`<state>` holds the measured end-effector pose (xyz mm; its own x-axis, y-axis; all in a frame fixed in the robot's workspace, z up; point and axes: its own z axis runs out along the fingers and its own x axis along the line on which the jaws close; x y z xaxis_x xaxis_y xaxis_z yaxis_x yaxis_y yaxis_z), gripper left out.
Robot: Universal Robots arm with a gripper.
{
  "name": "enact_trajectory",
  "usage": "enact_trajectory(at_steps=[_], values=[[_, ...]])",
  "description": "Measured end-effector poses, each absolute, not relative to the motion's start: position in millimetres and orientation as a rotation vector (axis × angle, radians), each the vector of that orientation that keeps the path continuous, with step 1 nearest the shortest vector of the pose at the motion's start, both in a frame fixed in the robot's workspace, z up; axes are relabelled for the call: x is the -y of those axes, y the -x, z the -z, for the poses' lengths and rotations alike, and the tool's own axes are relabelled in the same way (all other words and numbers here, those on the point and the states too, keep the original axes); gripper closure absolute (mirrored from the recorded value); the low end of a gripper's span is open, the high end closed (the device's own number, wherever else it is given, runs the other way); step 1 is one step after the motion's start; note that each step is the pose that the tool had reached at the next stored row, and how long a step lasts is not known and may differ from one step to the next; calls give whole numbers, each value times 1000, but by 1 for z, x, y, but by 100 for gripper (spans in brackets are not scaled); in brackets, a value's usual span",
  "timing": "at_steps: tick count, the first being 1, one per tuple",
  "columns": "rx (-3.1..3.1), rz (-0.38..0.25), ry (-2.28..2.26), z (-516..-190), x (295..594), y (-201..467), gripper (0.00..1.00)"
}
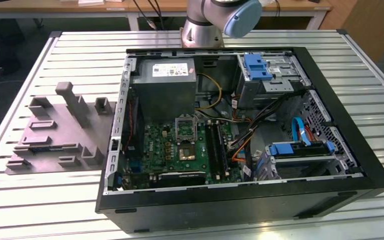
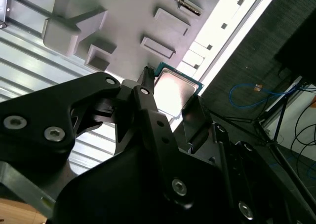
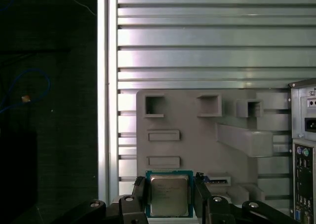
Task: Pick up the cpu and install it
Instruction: 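Pick up the cpu and move it towards the insertion slot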
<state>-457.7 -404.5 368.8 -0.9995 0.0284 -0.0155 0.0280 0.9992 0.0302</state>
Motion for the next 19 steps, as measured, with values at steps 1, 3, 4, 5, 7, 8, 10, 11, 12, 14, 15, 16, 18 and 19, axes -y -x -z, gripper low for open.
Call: enact_trajectory(at_steps=[1,3,4,5,7,8,10,11,12,14,15,16,18,19], values=[[-3125,-47,-44,-369,405,458,53],[-3125,-47,-44,-369,405,457,53],[-3125,-47,-44,-369,405,457,53],[-3125,-47,-44,-369,405,457,53],[-3125,-47,-44,-369,405,456,53],[-3125,-47,-44,-369,405,456,53],[-3125,-47,-44,-369,405,452,53],[-3125,-47,-44,-369,405,452,53],[-3125,-47,-44,-369,405,452,53],[-3125,-47,-44,-369,405,451,53],[-3125,-47,-44,-369,405,451,53],[-3125,-47,-44,-369,405,450,53],[-3125,-47,-44,-369,405,449,53],[-3125,-47,-44,-369,405,448,53]])
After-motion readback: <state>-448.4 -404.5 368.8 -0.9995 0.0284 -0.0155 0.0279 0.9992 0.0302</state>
